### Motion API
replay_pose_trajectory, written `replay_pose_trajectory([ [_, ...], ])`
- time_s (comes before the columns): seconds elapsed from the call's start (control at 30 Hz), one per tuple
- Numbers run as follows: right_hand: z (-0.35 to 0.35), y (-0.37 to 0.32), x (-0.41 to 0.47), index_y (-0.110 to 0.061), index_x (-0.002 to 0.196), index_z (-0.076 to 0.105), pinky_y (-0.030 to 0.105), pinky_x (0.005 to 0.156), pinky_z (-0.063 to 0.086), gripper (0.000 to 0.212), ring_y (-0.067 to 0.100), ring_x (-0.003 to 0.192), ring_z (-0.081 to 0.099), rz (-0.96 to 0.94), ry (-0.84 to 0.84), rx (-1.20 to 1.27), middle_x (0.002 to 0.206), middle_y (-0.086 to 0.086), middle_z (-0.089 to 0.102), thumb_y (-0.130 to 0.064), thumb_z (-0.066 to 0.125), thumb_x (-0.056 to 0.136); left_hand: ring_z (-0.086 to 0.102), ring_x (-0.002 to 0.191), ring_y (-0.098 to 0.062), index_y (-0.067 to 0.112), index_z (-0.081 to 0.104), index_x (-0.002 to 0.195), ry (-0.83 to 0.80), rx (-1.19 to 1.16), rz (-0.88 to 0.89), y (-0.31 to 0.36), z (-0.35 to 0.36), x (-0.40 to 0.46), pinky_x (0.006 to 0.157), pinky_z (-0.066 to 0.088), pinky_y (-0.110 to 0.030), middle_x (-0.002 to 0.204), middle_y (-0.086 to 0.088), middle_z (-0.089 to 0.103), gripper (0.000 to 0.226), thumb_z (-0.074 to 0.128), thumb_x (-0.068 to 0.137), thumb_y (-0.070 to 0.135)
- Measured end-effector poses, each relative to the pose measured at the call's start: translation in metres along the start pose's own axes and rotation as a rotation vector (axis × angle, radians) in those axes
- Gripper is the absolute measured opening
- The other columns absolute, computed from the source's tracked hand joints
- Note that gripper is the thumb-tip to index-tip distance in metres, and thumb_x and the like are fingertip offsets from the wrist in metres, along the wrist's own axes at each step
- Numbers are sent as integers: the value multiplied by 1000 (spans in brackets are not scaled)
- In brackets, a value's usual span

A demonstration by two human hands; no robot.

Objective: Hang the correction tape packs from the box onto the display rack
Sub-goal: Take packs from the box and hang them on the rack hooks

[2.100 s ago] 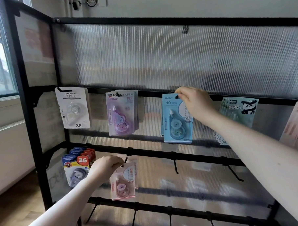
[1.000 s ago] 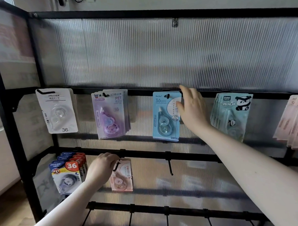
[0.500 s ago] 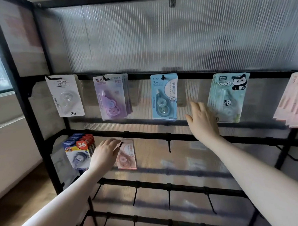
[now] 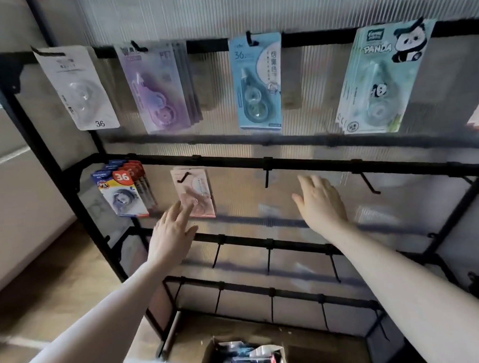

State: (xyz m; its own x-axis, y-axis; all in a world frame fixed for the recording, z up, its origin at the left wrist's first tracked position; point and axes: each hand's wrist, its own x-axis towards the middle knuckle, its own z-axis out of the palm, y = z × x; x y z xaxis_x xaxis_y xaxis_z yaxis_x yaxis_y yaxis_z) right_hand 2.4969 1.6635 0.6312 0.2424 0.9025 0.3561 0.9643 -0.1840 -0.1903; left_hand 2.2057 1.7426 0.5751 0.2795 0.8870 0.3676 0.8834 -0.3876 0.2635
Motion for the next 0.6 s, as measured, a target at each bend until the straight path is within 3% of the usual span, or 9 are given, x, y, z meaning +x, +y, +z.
replay_pose_trajectory([
  [0.3, 101, 19, -49, -9, 140, 35, 39, 100, 38, 48, 31, 123, 43, 12, -182, 6, 137, 15, 44, -27, 47, 97, 27, 137, -29, 18, 38, 142, -209, 1, -93, -23, 83, -62, 109, 27, -43, 150, -10, 31, 54, 55, 91, 26],
  [0.6, 224, 37, -139, -11, 144, 28, 37, 105, 35, 53, 29, 131, 37, 56, -435, 11, 145, 14, 37, -29, 45, 97, 42, 125, -36, 9, 50, 131, -369, -32, -106, -52, 194, -138, 100, 37, -48, 137, -18, 46, 50, 64, 84, 19],
])
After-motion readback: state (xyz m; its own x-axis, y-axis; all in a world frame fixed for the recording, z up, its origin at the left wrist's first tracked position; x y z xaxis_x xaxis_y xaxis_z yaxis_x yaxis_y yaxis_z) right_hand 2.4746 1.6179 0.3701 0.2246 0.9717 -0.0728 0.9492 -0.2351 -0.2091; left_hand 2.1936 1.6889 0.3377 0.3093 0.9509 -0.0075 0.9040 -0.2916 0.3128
